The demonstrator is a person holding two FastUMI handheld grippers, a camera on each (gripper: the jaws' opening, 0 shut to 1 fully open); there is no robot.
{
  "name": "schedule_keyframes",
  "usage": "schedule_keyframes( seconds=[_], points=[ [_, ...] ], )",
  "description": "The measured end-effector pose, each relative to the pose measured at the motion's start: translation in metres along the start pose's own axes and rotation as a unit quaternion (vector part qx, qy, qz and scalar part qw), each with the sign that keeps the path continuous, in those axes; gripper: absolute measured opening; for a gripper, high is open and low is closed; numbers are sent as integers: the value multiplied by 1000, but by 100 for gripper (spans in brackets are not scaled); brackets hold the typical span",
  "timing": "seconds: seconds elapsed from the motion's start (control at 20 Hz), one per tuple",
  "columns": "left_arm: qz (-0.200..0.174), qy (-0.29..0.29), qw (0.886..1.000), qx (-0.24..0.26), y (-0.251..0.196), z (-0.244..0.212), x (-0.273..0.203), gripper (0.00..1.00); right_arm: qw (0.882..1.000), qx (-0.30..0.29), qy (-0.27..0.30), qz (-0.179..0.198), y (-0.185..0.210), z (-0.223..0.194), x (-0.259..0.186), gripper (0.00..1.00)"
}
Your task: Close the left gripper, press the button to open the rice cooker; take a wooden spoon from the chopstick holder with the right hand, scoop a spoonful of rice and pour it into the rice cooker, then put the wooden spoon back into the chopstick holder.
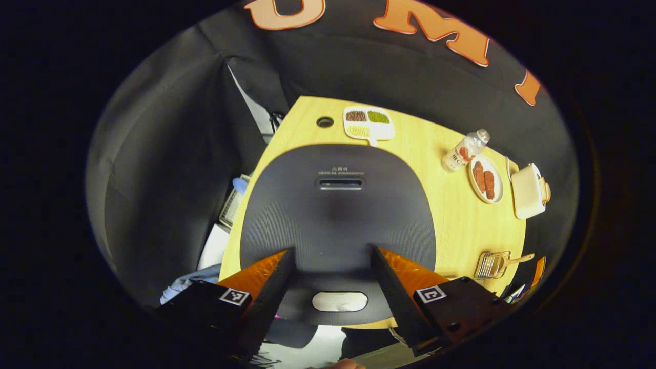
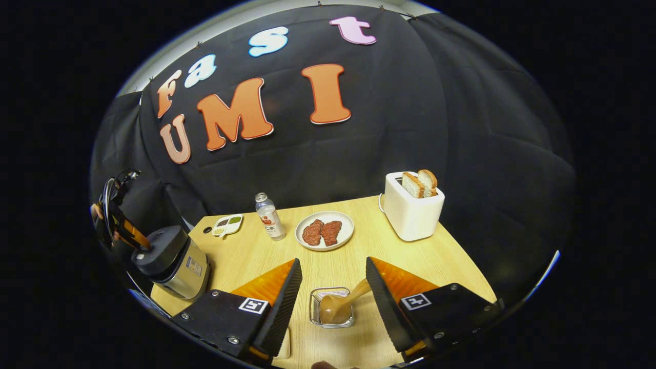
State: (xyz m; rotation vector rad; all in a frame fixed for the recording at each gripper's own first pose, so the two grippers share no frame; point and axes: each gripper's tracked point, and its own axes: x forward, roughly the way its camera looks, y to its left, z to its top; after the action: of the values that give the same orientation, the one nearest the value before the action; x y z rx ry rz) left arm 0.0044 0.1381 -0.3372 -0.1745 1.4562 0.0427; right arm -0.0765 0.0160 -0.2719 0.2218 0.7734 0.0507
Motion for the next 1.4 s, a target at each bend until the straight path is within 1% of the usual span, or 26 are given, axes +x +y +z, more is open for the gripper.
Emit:
schedule_keyframes(
  seconds=[0.05, 0.15, 0.25, 0.35, 0.4, 0.45, 0.5, 0.55, 0.7, 0.8, 0.85, 0.9, 0.95, 1.0, 1.05, 1.15, 1.2, 1.3, 1.35, 1.4],
  points=[
    [0, -11, 1000, 1, 1, 6, 0, 100, 1000, -6, 1, 1, 2, -1, 1, 79],
    [1, 2, 1000, 9, 0, 3, 2, 95, 1000, -17, 2, 1, 5, 0, 1, 79],
    [3, 10, 1000, 11, -3, 7, 7, 99, 1000, -28, 3, 5, 10, 0, 3, 79],
    [2, 14, 1000, 8, -3, 8, 7, 100, 999, -32, 2, 9, 16, 1, 5, 79],
    [2, 15, 1000, 11, -3, 9, 5, 98, 999, -31, -1, 13, 21, 3, 6, 80],
    [3, 15, 1000, 10, 0, 4, 5, 100, 999, -31, -3, 16, 24, 6, 7, 79],
    [5, 14, 1000, 11, 0, 4, 5, 98, 999, -33, -7, 22, 28, 8, 8, 79],
    [5, 12, 1000, 12, 0, 3, 6, 98, 999, -36, -11, 27, 32, 10, 8, 79],
    [4, -16, 1000, 14, 0, 2, 3, 98, 998, -44, -28, 40, 42, 20, 7, 80],
    [4, -53, 998, 21, -2, 2, -2, 99, 997, -48, -41, 49, 48, 26, 7, 80],
    [-1, -80, 996, 39, -5, 3, -2, 100, 996, -50, -48, 54, 50, 29, 7, 79],
    [-8, -104, 992, 66, -7, 4, -2, 99, 996, -52, -54, 57, 52, 33, 6, 79],
    [-5, -128, 989, 78, -6, 5, -5, 100, 995, -52, -60, 62, 55, 36, 6, 79],
    [-1, -147, 986, 79, -6, 4, -5, 100, 994, -54, -65, 66, 57, 40, 5, 79],
    [8, -169, 983, 68, -6, 4, -7, 99, 994, -56, -71, 69, 59, 43, 6, 79],
    [27, -221, 974, 53, -3, 6, -10, 99, 992, -61, -84, 75, 65, 49, 3, 79],
    [39, -253, 965, 52, -2, 9, -13, 99, 991, -65, -90, 78, 68, 52, 3, 79],
    [77, -307, 947, 58, -3, 6, -25, 99, 989, -74, -102, 83, 72, 60, 1, 79],
    [82, -337, 936, 63, -13, 6, -33, 99, 987, -77, -109, 85, 75, 63, -1, 79],
    [75, -368, 924, 67, -27, 8, -46, 99, 986, -79, -118, 88, 78, 69, -3, 79]
  ],
)
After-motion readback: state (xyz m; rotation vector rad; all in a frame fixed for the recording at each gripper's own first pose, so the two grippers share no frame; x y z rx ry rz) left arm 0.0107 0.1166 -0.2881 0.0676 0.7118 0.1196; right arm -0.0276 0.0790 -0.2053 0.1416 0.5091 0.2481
